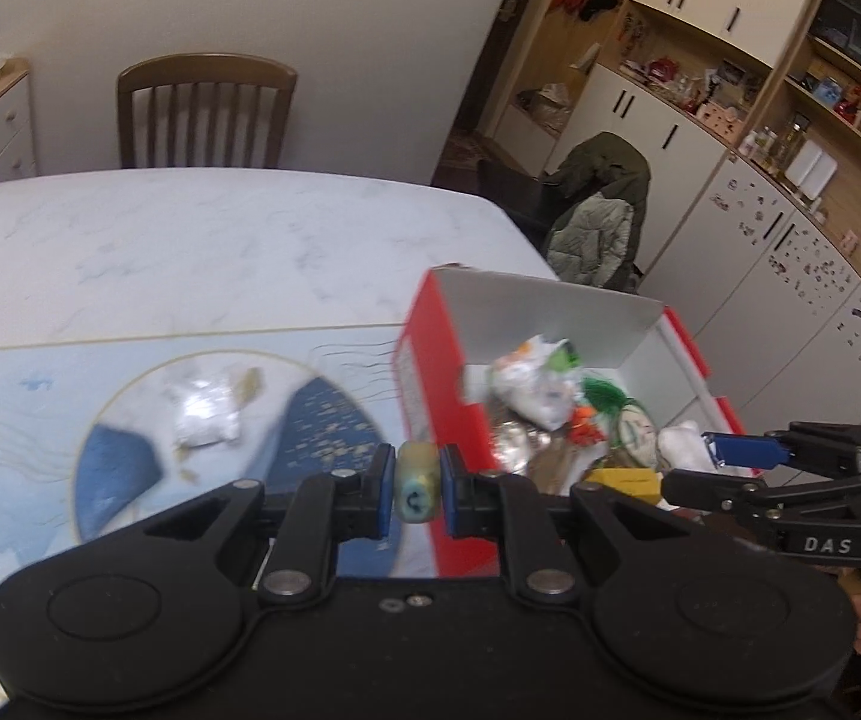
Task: Organize objects
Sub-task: 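Carry yellow roller with left tool while right tool carries plush tooth into box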
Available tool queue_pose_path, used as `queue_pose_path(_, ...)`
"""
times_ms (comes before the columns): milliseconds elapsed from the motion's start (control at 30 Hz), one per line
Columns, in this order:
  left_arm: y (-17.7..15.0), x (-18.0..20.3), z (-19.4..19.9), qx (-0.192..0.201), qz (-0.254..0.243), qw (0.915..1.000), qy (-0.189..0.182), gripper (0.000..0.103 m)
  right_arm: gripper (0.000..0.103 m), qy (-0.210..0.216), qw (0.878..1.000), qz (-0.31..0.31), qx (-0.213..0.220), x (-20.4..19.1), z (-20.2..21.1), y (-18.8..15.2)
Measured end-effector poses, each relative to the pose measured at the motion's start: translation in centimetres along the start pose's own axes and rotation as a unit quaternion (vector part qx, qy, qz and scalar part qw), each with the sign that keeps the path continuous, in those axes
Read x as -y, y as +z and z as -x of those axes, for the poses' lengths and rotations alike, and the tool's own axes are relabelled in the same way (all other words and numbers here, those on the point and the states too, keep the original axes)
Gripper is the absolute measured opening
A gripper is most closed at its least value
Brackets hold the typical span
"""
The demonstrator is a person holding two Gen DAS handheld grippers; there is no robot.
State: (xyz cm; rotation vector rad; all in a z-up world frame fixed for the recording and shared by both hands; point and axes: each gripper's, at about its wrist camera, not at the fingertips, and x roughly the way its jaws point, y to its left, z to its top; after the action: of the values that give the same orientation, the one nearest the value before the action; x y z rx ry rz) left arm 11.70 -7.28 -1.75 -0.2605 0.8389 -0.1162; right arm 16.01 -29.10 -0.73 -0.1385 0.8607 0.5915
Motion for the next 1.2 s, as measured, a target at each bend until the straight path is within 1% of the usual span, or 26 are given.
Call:
queue_pose_path(233,0.7,4.1,-2.2,-0.007,-0.026,0.9996,-0.013,0.013,0.053,-0.021,1.0,-0.004,0.003,3.9,0.5,-0.3)
queue_pose_path(467,1.7,7.9,-4.8,-0.015,-0.052,0.9982,-0.028,0.013,0.053,-0.054,0.999,0.003,-0.003,7.3,-0.3,-0.1)
queue_pose_path(567,1.9,8.9,-6.1,-0.027,-0.057,0.9973,-0.038,0.013,0.053,-0.06,0.998,0.003,-0.007,8.6,-1.0,0.2)
queue_pose_path(667,2.1,9.7,-7.7,-0.05,-0.055,0.9958,-0.054,0.013,0.053,-0.062,0.998,0.004,-0.011,9.6,-1.8,0.5)
queue_pose_path(833,1.9,10.7,-10.4,-0.079,-0.056,0.9935,-0.06,0.013,0.053,-0.064,0.998,0.021,-0.022,10.3,-3.6,0.7)
queue_pose_path(1200,1.3,11.4,-15.2,-0.118,-0.064,0.9895,-0.053,0.013,0.053,-0.063,0.995,0.05,-0.064,10.6,-7.8,0.5)
